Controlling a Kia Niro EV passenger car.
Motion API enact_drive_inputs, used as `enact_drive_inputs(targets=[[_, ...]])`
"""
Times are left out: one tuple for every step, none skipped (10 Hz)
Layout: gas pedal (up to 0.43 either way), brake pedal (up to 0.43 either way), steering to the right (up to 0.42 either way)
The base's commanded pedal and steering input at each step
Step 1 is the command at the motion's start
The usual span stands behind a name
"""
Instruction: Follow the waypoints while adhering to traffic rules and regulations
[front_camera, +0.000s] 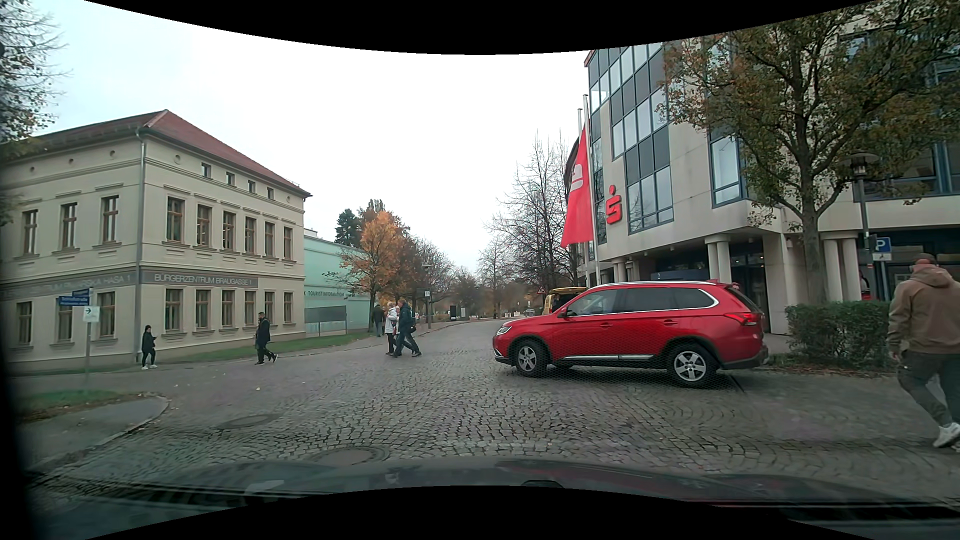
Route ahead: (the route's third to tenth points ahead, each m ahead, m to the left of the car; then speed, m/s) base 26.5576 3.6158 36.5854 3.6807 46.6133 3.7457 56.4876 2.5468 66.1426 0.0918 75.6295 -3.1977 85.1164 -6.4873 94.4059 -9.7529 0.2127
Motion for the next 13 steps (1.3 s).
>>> enact_drive_inputs(targets=[[0.0, 0.0, -0.025], [0.0, 0.0, -0.037], [0.0, 0.0, -0.05], [0.0, 0.0, -0.059], [0.0, 0.0, -0.065], [0.169, 0.0, -0.066], [0.177, 0.0, -0.067], [0.189, 0.0, -0.07], [0.189, 0.0, -0.075], [0.189, 0.0, -0.081], [0.189, 0.0, -0.086], [0.209, 0.0, -0.095], [0.209, 0.0, -0.101]])
